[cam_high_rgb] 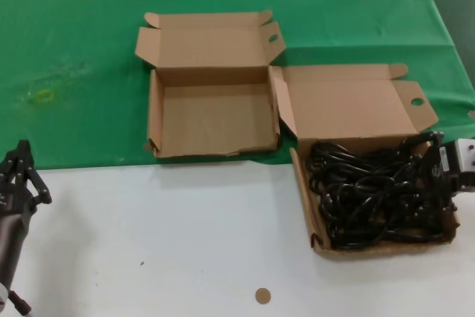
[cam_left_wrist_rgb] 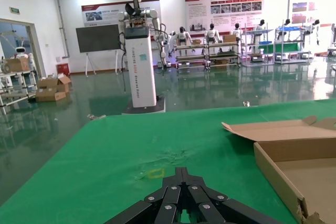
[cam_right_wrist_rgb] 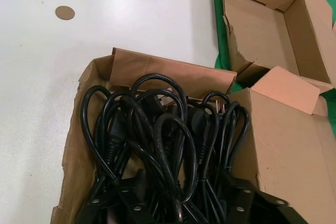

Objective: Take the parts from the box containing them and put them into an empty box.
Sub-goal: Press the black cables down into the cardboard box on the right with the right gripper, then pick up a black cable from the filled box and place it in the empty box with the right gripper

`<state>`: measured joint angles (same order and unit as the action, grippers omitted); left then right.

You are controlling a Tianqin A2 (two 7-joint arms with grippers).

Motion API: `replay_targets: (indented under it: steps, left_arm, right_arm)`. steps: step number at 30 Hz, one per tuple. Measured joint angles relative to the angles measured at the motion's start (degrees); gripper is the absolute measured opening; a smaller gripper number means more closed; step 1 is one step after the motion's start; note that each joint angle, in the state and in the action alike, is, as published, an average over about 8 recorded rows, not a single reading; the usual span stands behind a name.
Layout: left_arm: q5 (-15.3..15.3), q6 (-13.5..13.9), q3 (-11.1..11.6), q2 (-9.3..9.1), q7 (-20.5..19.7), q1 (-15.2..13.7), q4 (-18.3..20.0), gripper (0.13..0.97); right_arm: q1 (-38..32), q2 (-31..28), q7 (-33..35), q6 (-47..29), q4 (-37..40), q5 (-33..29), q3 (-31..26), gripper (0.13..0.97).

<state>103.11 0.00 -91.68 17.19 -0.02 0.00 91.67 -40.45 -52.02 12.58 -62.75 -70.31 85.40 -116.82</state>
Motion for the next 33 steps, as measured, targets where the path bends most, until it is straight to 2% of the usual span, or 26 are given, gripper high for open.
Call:
replay_targets:
  steps: [7,8,16,25,33]
  left_arm:
    - [0.0,0.0,0.0,0.0,0.0,0.0,0.0,0.144]
    - [0.0,0.0,0.0,0.0,0.0,0.0,0.0,0.144]
    - [0.0,0.0,0.0,0.0,0.0,0.0,0.0,0.144]
    - [0.0,0.0,0.0,0.0,0.0,0.0,0.0,0.144]
    - [0.0,0.0,0.0,0.0,0.0,0.0,0.0,0.144]
  right_arm:
    - [0.15,0.41,-0.64,-0.58,-0.3,-1.14,0.28,0.485]
    - [0.19,0.44,-0.76,-0.66,-0.37,-1.28,0.33,0.485]
    - [0.46,0.45,-1.84,-1.16,-1.26,-2.16,0.74,0.301]
    - [1.0,-0.14,-3.15,-1.74,-2.88,-2.43,1.45,0.193]
    - [0.57,-1.06,-5.02,-2.93,-5.39,-1.25,2.78,0.183]
